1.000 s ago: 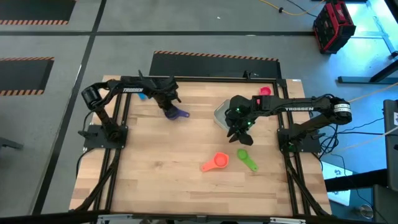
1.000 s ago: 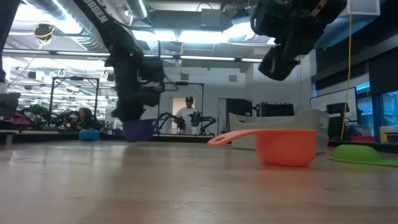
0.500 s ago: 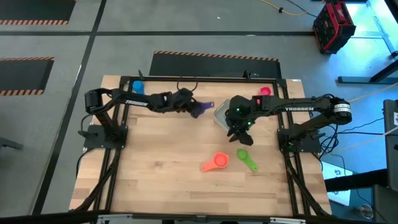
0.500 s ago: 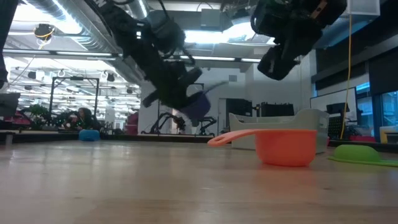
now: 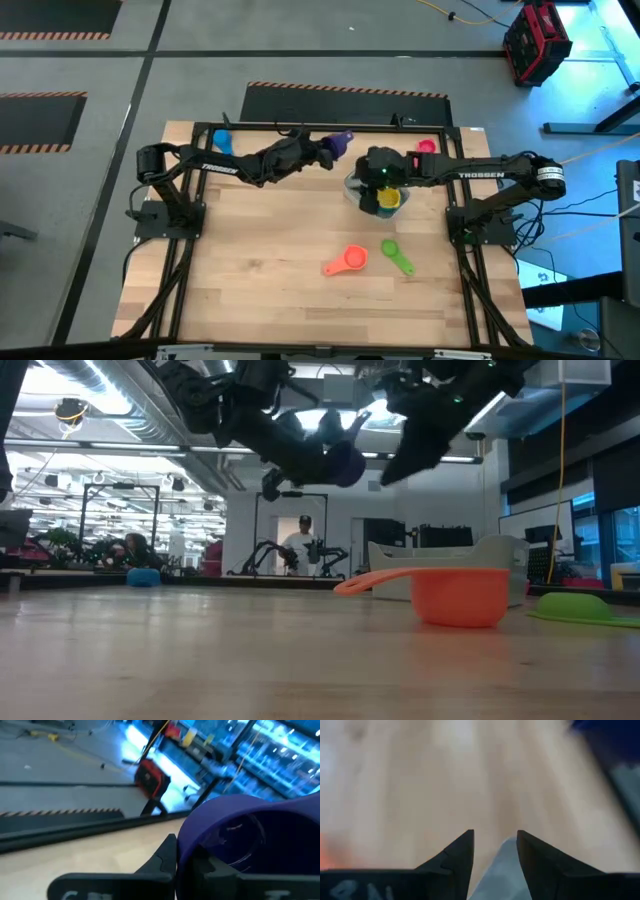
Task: Nest measuring cups in basket
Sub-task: Stack the dark blue measuring cup on top of the yellow measuring cup in the bin
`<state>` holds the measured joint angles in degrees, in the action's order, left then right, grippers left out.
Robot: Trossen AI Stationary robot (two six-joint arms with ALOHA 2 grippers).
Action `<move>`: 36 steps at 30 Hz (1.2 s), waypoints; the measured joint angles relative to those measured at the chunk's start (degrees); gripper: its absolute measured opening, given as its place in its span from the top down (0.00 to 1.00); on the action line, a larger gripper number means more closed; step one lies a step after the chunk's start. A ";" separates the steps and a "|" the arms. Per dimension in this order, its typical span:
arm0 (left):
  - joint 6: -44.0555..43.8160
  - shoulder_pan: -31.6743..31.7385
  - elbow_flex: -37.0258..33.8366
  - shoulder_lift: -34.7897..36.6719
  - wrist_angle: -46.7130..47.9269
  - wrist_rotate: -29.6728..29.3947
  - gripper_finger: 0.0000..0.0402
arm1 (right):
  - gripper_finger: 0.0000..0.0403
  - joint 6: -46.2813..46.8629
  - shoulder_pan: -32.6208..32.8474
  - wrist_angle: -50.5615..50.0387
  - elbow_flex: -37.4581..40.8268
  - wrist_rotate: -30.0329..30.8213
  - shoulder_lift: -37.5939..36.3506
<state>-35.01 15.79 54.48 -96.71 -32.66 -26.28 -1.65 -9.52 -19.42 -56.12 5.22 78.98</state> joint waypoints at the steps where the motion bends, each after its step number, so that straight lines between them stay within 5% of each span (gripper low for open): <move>1: 0.77 0.00 0.02 0.00 -1.20 -0.37 1.00 | 0.62 0.05 0.00 2.49 0.00 2.03 0.00; 12: 4.17 0.10 0.02 0.00 -3.78 -6.13 1.00 | 0.62 -0.10 0.00 13.42 0.00 18.21 0.00; 36: 4.25 0.31 0.02 0.00 -3.83 -6.10 1.00 | 0.62 5.97 -0.59 22.30 0.00 20.62 -2.50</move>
<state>-30.76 16.10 54.50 -96.71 -36.49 -32.38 4.32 -10.10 2.88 -56.12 25.84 76.48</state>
